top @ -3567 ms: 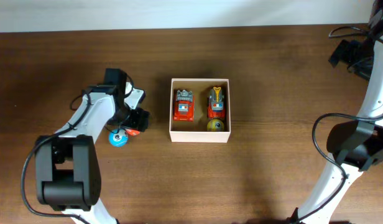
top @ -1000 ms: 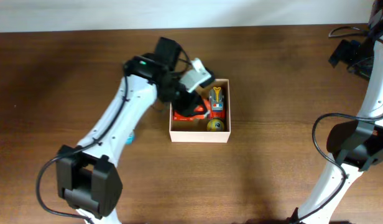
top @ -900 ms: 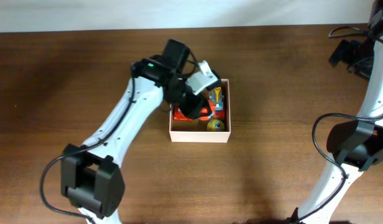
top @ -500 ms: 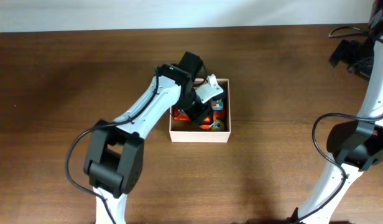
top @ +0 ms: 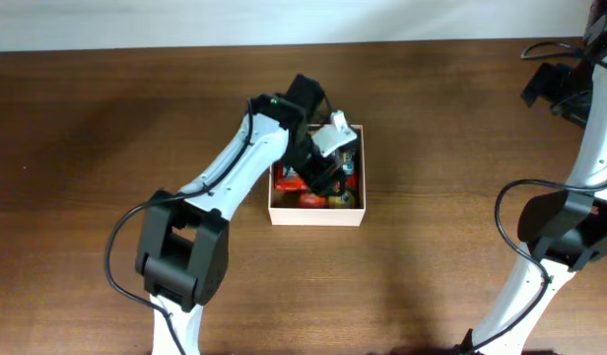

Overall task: Pack container
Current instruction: 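Lift the red-orange ball and place it in the box, then open the left gripper and move it back to the blue ball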

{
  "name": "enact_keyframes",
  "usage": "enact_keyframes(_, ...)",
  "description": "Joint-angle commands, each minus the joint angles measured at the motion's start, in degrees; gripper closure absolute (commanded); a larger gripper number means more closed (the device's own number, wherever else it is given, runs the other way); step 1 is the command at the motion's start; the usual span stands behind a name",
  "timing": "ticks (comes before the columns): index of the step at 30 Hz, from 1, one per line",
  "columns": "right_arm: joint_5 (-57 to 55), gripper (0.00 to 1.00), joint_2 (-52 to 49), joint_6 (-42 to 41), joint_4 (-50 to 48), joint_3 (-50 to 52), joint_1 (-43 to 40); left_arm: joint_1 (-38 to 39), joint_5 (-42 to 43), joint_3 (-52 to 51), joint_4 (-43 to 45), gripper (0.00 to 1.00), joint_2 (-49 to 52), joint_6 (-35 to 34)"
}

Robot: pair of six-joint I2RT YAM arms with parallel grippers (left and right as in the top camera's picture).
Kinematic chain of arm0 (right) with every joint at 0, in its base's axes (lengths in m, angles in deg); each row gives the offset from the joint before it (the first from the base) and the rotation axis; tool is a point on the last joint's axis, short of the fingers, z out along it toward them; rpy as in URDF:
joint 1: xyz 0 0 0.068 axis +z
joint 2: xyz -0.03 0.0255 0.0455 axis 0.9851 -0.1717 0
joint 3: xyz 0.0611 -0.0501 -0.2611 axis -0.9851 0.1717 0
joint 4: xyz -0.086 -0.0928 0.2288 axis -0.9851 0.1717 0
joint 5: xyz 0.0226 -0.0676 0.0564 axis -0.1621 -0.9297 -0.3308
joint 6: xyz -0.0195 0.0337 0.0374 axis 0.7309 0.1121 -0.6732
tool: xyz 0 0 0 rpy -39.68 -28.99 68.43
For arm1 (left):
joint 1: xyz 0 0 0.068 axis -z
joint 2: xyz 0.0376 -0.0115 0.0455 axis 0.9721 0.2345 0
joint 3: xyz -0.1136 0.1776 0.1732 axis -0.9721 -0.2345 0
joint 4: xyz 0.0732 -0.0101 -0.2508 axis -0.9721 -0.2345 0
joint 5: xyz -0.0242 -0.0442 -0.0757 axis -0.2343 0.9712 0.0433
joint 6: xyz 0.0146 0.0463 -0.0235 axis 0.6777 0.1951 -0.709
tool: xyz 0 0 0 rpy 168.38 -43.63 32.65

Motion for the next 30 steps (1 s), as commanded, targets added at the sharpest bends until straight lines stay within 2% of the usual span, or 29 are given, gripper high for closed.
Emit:
enact_keyframes(1, -0.11, 0.01, 2.27, -0.09, -0.04, -1.07, 0.26, -0.2, 0.2, 6.86, -2.49, 0.19, 0.02, -0.55)
enact_keyframes(5, -0.11, 0.01, 2.27, -0.09, -0.02, -1.07, 0.26, -0.52, -1.01, 14.16, -7.72, 0.2, 0.02, -0.55)
enact_keyframes(8, -0.11, 0.01, 2.27, -0.09, -0.04, -1.07, 0.26, -1.49, -5.22, 19.19, -13.07, 0.2, 0.02, -1.01)
enact_keyframes(13, -0.13, 0.01, 2.27, -0.09, -0.02, -1.07, 0.26, -4.68, -18.29, 24.85, -20.52, 0.2, 0.02, -11.76)
enact_keyframes(18, -0.11, 0.01, 2.27, -0.09, -0.04, -1.07, 0.26, -8.96, -29.66, 25.03, -24.92, 0.2, -0.02, -26.05)
enact_keyframes(21, -0.11, 0.01, 2.27, -0.09, -0.02, -1.07, 0.26, -12.72, -30.88, 24.96, -29.22, 0.2, -0.02, -31.67)
enact_keyframes(30, -0.11, 0.01, 2.27, -0.09, -0.04, -1.07, 0.26, -19.78, -31.89, 17.55, -33.64, 0.19, -0.02, -34.07)
